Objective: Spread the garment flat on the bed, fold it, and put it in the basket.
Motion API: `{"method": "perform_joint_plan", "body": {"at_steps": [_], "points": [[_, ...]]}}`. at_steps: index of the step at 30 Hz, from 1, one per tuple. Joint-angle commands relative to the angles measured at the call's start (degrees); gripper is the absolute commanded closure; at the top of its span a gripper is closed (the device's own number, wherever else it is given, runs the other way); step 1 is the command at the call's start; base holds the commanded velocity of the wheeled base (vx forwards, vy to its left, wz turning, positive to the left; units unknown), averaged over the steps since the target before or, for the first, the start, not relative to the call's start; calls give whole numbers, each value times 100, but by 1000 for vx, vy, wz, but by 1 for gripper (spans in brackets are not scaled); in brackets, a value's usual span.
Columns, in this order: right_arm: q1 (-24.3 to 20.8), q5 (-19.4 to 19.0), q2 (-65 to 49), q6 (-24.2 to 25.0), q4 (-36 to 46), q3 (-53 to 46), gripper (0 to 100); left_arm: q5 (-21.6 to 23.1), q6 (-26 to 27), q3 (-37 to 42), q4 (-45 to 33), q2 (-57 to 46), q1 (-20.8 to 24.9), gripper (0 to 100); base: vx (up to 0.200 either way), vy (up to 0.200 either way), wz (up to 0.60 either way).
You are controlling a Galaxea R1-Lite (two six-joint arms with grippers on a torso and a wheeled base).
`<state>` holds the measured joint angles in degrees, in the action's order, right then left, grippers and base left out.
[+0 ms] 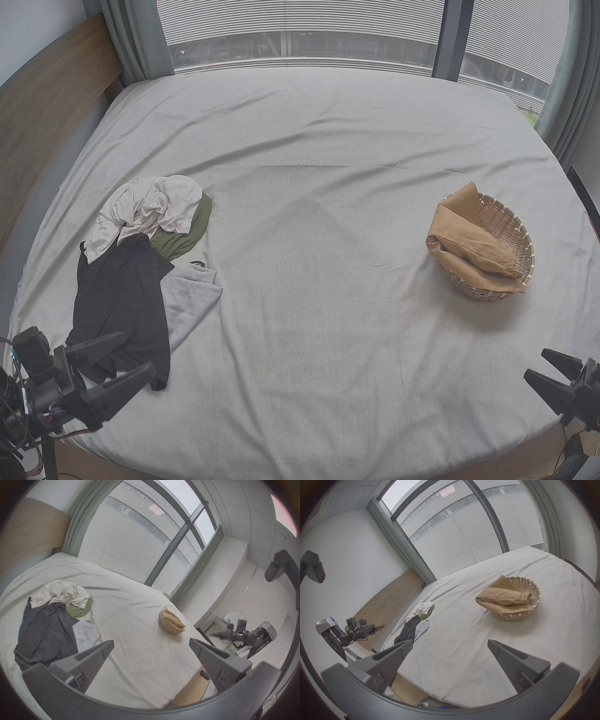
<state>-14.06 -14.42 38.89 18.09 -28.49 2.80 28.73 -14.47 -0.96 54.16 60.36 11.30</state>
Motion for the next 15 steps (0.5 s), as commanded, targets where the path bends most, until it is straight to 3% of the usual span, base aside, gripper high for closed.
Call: {"method": "perform_joint_plan", "body": {"at_steps": [1,2,3,6,13,15], "points": [[360,-17,-2193,-25,1399,168,0,-26,366,79,-1663,-2230,-40,0,0,0,0],[360,-17,-2193,-25,1399,168,0,-26,366,79,-1663,-2230,-40,0,0,0,0],[448,-17,-2764,-42,2040,308,0,-61,331,0,-2323,-2757,-40,0,0,0,0],[456,-17,-3265,-86,2576,388,0,-254,278,-115,-2920,-3205,-40,0,0,0,0],[465,10,-3309,-297,2480,159,0,-386,260,-53,-3825,-4304,-31,0,0,0,0],[465,27,-3309,-517,2533,27,0,-386,260,-71,-4449,-4858,-31,0,0,0,0]]}}
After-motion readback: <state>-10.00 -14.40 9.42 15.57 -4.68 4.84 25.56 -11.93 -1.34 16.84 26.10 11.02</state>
